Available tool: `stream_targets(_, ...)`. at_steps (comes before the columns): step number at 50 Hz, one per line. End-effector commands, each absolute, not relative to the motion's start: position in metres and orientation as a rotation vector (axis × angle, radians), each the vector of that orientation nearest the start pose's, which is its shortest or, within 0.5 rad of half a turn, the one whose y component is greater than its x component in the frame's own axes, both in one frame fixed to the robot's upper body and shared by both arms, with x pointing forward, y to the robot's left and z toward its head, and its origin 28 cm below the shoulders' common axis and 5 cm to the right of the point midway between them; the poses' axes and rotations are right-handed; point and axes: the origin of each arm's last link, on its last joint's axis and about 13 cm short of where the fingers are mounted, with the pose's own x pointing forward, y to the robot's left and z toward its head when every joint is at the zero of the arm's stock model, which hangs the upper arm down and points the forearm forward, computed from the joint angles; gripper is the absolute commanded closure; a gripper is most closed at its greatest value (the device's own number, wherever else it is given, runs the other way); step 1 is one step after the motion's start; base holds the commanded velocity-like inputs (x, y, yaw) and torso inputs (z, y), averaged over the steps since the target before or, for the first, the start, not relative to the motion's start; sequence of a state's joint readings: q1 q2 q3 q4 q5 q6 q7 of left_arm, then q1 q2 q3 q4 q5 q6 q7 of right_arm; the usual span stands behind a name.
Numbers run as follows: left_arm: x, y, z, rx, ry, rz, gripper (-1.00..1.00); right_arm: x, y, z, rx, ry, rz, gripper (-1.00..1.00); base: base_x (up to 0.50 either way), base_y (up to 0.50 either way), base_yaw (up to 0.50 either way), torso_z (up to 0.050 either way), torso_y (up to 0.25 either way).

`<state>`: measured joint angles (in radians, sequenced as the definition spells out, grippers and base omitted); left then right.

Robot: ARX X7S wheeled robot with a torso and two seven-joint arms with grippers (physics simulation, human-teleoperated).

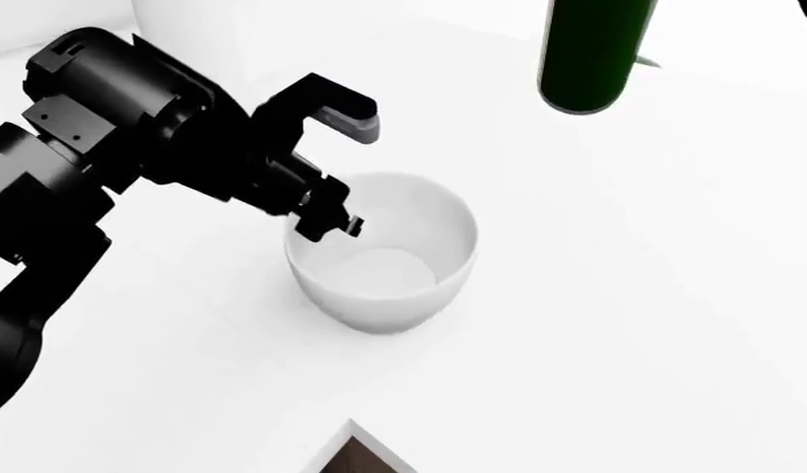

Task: Pick the bowl and bottle and place them in the sink. Then turn on the water.

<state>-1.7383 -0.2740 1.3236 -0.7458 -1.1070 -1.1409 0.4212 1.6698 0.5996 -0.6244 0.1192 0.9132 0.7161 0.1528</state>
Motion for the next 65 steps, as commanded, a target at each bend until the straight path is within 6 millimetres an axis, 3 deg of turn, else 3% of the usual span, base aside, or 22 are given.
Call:
stream_targets(1,0.377,0.212,0.315,0.37,0.736,-0.679,1.0,0.312,-0.156,0.43,-0.226,-0.473,0.209,1.0,0.0,0.0,0.0,0.0,0.0)
stream_targets(8,0.369,0.214,0.342,0.32,0.642,-0.711,1.0,0.308,-0.156,0.435,-0.229,-0.486,0.206,1.0,0.0,0.0,0.0,0.0,0.0)
stream_targets(17,0.337,0.208,0.369,0.405,0.488,-0.82,1.0,0.304,-0.155,0.443,-0.23,-0.525,0.2,1.0,0.0,0.0,0.0,0.0,0.0)
stream_targets(33,0.311,0.206,0.392,0.489,0.363,-0.863,1.0,0.3,-0.157,0.451,-0.236,-0.551,0.178,1.0,0.0,0.0,0.0,0.0,0.001)
stream_targets(65,0.305,0.215,0.391,0.507,0.312,-0.839,1.0,0.291,-0.149,0.461,-0.282,-0.588,0.204,1.0,-0.38,-0.29,0.0,0.0,0.0)
